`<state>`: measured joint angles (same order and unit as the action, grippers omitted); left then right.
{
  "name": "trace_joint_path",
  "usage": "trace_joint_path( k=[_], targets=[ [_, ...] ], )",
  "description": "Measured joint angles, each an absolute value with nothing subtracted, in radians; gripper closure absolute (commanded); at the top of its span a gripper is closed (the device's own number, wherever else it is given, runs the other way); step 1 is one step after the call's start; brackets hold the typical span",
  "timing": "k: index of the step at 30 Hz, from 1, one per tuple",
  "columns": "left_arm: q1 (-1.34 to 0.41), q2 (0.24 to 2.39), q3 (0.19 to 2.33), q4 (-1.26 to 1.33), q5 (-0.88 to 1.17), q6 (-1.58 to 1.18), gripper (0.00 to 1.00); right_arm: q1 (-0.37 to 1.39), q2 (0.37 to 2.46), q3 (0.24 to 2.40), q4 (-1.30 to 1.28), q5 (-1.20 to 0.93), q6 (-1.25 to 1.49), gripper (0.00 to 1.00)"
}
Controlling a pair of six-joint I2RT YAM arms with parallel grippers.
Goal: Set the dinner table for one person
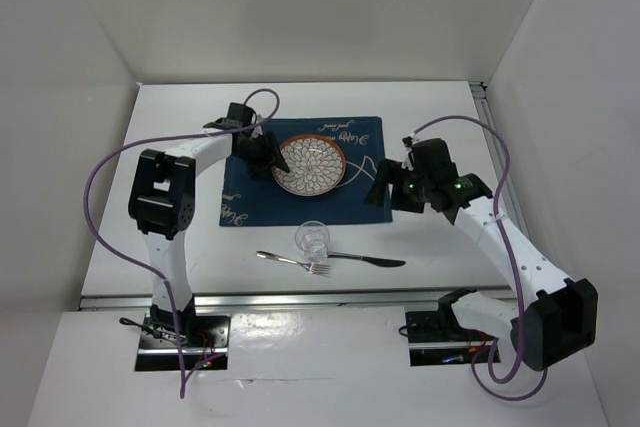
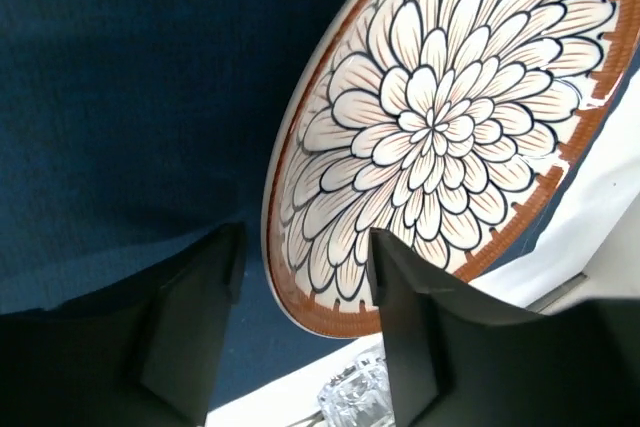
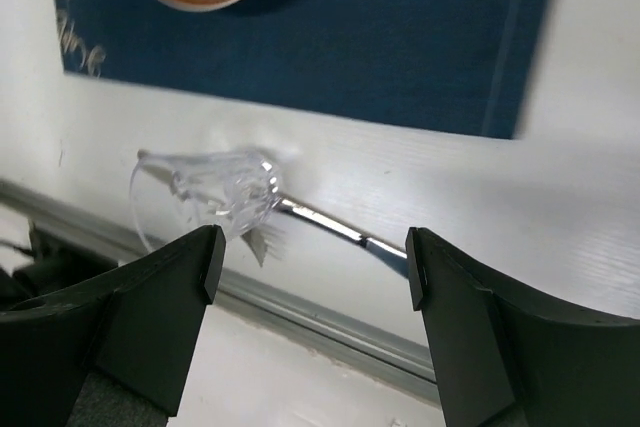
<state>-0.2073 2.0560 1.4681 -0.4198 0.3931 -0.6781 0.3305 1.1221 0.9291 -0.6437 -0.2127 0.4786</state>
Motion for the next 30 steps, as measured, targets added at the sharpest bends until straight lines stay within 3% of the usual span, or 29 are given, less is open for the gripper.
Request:
trace_joint_path(
  k=[1,3,12,19,24,30],
  targets=[
    [-0.208,2.051,1.468,-0.428,0.384,-0.679,0.22,0.353,1.124,0.932,-0.643,-0.227,0.472,0.15],
    [-0.210,2.032,1.468,-0.446,0.360,-0.678,0.20,0.419,1.137,0.945,-0.642,-0.246,0.462,0.15],
    [-0.211,1.821,1.481,-0.561,0.232,-0.652,0.20,0.772,1.308,1.028,-0.627,-0.170,0.479,0.15],
    [-0.184,1.575,1.525,-0.614,0.159,-0.611,0.23,0.827,1.442,1.036,-0.614,-0.068,0.519,0.24],
    [-0.147,1.465,1.527,-0.630,0.153,-0.597,0.24,0.827,1.512,1.037,-0.577,-0.041,0.534,0.42],
    [-0.123,1.442,1.503,-0.654,0.158,-0.575,0.24,0.831,1.554,1.050,-0.553,-0.036,0.537,0.86]
  ],
)
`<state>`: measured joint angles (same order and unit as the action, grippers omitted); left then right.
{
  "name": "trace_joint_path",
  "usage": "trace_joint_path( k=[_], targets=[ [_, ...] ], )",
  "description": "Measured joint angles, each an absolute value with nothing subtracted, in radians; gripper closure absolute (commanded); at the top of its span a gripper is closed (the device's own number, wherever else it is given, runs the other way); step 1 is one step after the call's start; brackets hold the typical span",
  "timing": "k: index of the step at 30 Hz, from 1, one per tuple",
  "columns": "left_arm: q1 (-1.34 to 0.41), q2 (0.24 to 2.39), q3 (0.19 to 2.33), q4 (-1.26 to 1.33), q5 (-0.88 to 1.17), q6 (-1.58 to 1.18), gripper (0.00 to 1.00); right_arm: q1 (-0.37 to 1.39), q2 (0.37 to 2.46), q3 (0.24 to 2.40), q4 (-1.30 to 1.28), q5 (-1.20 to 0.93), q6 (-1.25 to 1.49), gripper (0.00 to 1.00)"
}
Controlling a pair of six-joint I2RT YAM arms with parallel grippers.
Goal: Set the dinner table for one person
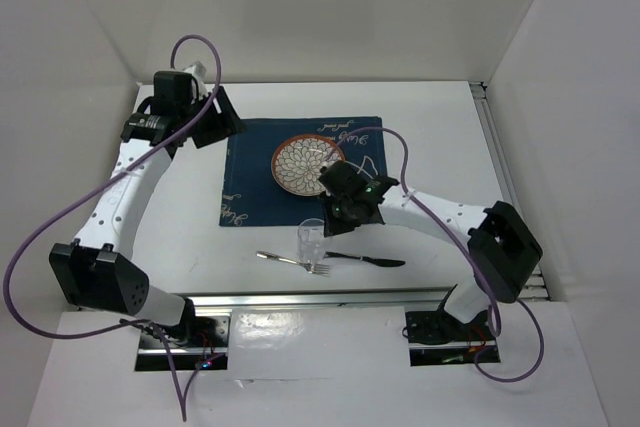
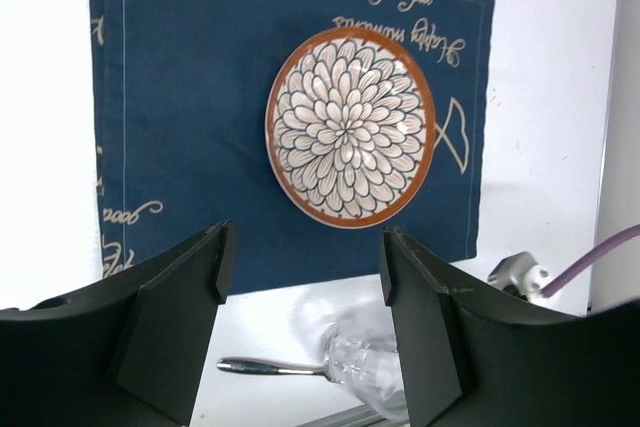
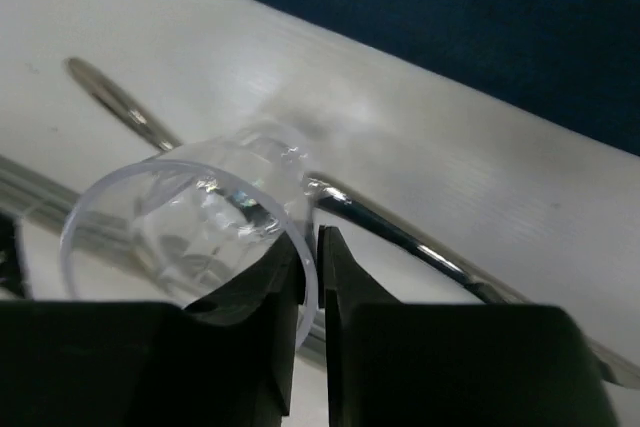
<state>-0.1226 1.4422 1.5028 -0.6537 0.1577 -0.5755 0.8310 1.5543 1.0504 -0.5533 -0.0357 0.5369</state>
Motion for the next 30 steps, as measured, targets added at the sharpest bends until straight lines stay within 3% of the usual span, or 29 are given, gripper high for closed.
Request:
trace_joint_path(
  k=[3,12,18,23,30],
  targets=[
    [-0.117,1.442,1.492,-0.668,0.165,-0.574,0.25,0.834,1.557,1.086,-0.564,-0.013,0.533,1.00],
    [-0.144,1.317,1.377,-0.682,0.229,-0.580,0.25,0.714,1.592,1.447,-0.635,0.039,0.456,1.00],
    [-0.176,1.227,1.243,-0.701,0.233,-0.579,0.27,0.407,1.875,1.861,-0.654,0.052,0.422,1.00],
    [-0.186,1.217,1.213,-0.739,0.226,-0.576,0.27,0.262,2.174,2.127,-0.714,0.073,0.408,1.00],
    [-0.205,1.191,1.204,-0.752,0.222,-0.550,0.32,0.181,2.330,2.175,-0.782,0.044,0.410,1.00]
  ],
)
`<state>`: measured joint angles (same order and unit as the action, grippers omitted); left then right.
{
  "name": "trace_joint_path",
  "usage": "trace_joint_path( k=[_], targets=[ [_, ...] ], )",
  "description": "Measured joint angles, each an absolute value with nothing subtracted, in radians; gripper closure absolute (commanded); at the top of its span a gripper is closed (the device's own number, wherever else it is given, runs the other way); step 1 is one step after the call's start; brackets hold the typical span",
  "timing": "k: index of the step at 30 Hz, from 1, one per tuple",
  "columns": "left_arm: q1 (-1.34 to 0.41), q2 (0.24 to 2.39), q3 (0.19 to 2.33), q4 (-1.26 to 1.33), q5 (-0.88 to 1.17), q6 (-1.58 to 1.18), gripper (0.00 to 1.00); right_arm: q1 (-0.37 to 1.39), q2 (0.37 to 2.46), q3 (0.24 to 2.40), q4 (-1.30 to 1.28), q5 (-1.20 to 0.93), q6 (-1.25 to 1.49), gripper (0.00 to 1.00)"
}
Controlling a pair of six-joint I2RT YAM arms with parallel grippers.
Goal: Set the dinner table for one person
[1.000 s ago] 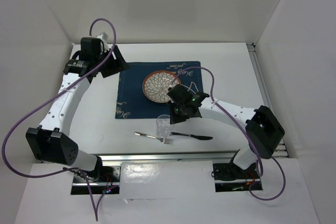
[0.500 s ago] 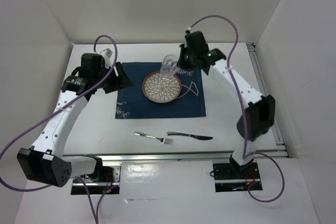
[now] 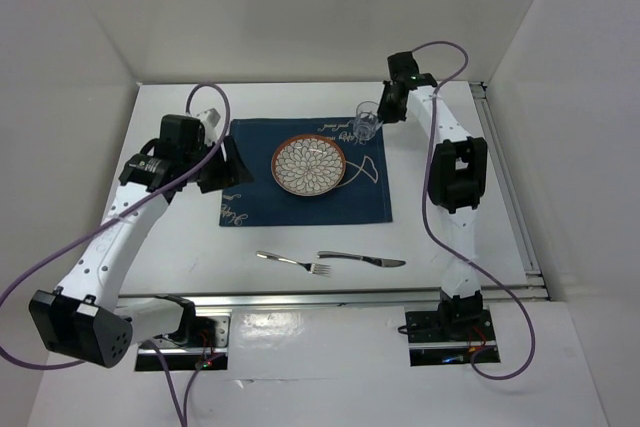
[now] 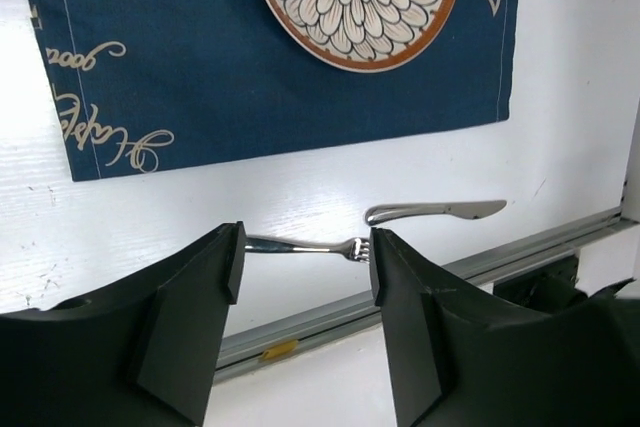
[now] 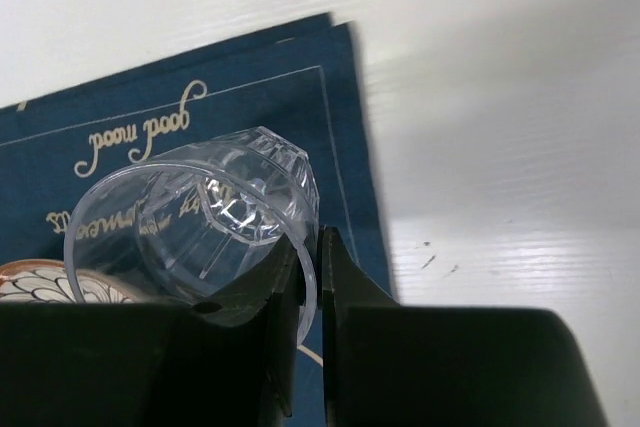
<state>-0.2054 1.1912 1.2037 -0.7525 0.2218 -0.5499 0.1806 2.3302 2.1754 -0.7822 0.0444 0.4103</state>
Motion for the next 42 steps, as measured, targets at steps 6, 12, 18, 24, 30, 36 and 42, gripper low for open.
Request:
trace_joint_path(
  k=[6,12,18,24,30,36,42],
  targets=[
    [-0.261,1.181,1.166,-0.770,0.218,-0.522,0.35,0.150,2.342,2.212,-0.783,0.018,0.405,1.00],
    [-0.311,1.187,1.158,-0.797,0.205,-0.496,0.27,0.151,2.360,2.211,-0.779,0.007,0.399,1.00],
    [-0.359,1.200,1.158,-0.830,0.167,-0.489,0.10,0.151,2.393,2.206,-0.777,-0.001,0.402,0.44],
    [-0.432,1.236,1.158,-0.868,0.116,-0.476,0.09,0.153,2.392,2.210,-0.763,-0.015,0.406,0.06],
    [-0.545,1.283,1.136,-0.876,0.070,-0.511,0.14,0.156,2.254,2.140,-0.751,-0.014,0.402,0.03],
    [-0.656,1.308,1.014,-0.839,0.017,-0.589,0.22,0.162,1.783,1.745,-0.651,-0.016,0.394,0.03],
    [-0.674,1.374,0.950,-0.783,0.016,-0.657,0.26,0.170,1.416,1.348,-0.571,-0.059,0.395,0.03]
  ],
)
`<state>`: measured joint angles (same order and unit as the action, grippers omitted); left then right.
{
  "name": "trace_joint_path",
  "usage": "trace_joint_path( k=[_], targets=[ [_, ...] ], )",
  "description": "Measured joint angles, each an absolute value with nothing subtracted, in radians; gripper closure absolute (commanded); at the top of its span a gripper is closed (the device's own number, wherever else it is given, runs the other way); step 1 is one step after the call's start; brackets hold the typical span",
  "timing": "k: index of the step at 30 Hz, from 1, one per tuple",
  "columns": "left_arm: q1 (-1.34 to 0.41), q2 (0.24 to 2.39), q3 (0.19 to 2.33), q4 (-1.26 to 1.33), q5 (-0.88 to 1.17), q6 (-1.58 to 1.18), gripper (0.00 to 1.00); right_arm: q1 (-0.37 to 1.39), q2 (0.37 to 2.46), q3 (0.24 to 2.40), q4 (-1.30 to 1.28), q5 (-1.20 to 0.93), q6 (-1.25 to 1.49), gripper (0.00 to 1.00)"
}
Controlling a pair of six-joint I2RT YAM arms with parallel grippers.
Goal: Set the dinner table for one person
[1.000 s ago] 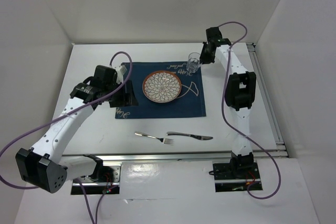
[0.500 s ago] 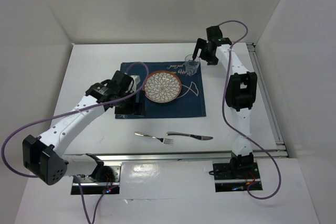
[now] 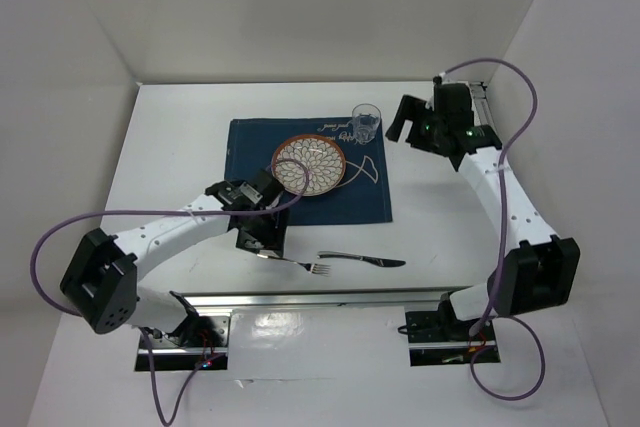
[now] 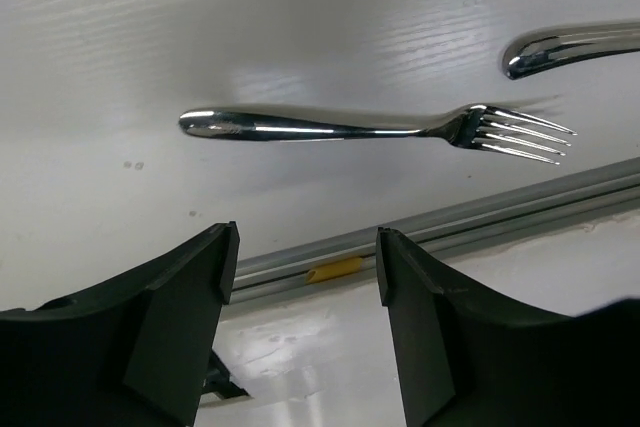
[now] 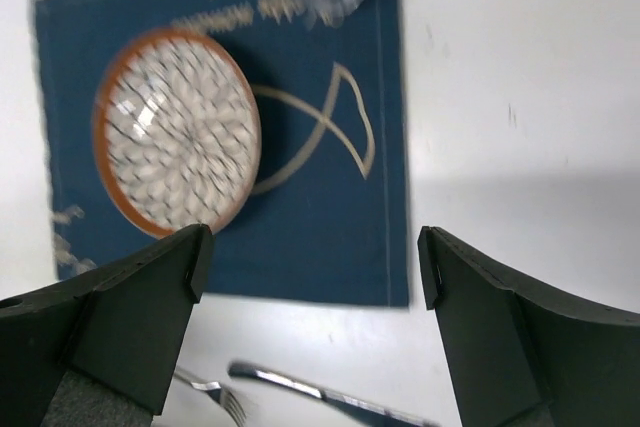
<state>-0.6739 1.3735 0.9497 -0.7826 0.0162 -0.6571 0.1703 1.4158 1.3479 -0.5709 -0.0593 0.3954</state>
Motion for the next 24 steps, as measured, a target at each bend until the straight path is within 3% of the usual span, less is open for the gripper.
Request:
trace_joint_path(
  k=[10,24],
  targets=[
    [-0.839,1.519,0.969,-0.748,0.004,-0.607,0.04,0.171,1.311,1.136,-0.650,-0.092,0.401,0.03],
    [-0.919,1.701,1.061,-0.807,-0.177,-0.604,0.01,0.170,1.234,1.136,-0.663,-0.094,0.402,0.03]
  ],
)
